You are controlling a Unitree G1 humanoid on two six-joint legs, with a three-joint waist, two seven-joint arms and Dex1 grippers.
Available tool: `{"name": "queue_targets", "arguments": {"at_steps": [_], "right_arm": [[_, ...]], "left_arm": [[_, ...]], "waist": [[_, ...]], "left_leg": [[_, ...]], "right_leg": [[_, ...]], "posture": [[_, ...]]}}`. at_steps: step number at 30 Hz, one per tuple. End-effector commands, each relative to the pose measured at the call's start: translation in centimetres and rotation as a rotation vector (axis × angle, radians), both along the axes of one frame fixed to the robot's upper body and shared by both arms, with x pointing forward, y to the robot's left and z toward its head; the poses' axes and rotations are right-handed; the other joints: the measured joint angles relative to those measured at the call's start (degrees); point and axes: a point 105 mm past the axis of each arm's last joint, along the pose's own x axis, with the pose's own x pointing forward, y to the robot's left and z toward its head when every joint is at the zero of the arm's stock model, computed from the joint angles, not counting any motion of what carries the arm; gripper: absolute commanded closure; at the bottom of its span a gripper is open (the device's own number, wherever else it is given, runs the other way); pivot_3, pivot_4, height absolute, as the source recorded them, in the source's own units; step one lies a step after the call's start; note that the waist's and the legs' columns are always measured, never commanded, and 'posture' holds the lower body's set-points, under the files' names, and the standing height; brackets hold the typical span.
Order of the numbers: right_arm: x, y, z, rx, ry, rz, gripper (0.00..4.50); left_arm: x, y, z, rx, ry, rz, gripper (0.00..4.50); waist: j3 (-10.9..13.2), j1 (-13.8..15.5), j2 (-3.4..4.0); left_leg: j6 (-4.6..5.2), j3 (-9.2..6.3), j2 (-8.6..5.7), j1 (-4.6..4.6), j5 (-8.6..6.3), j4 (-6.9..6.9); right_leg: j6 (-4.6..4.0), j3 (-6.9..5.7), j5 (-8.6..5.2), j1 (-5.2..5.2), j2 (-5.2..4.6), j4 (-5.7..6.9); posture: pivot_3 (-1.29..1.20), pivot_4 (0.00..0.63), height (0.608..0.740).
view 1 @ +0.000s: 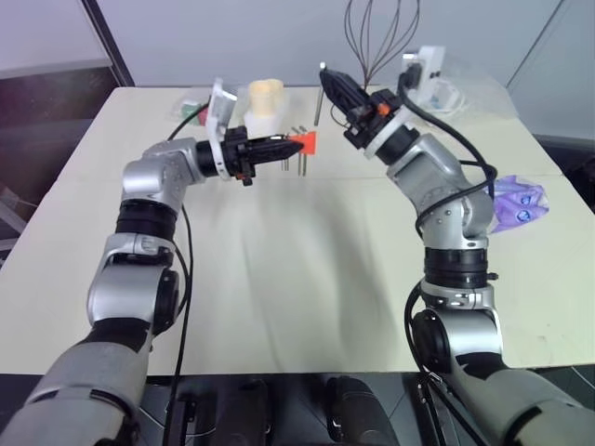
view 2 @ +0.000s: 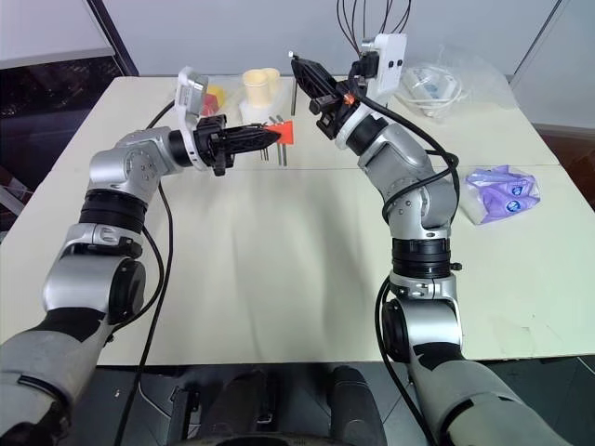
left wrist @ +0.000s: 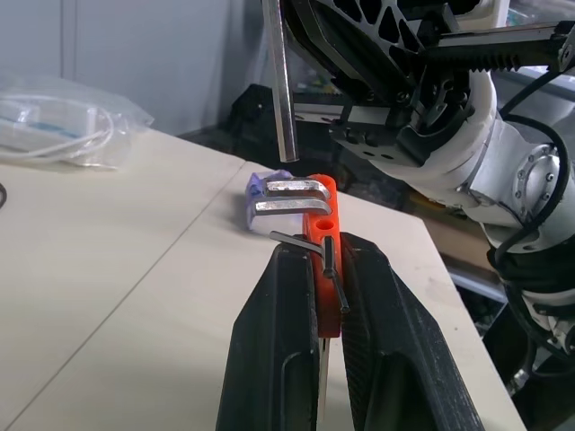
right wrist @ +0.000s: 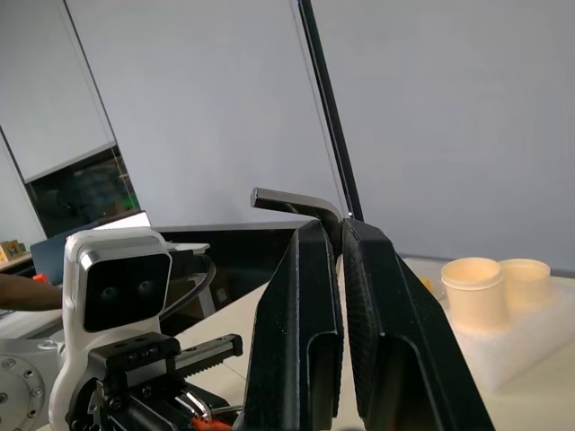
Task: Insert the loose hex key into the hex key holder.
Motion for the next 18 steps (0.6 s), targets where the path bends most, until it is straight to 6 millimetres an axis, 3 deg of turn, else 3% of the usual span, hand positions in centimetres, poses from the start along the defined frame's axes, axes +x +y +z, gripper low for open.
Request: {"name": "queue_targets", "arguments": {"at_steps": [1, 18], "right_arm": [[-0.99, 0.18, 1.40, 0.020, -0.059, 0.018, 4.48], [-1.24, 0.55, 1.03, 0.016, -0.049, 0.029, 4.48]], "left_arm": [[-0.05, 0.21, 1.82, -0.020, -0.069, 0.011, 4.50], [0.35, -0.10, 1.80, -0.023, -0.091, 0.034, 4.50]], "waist": [[0.00, -0.01, 0.00], [0.00, 0.00, 0.00]], "left_leg": [[0.00, 0.00, 0.00, 0.00, 0.00, 0.00], [-0.01, 0.00, 0.00, 0.00, 0.00, 0.02]], "right_leg": [[0.00, 0.00, 0.00, 0.00, 0.00, 0.00], [0.00, 0.00, 0.00, 0.00, 0.00, 0.02]], "posture": [[0.00, 0.150, 0.740], [0.00, 0.150, 0.740]]}}
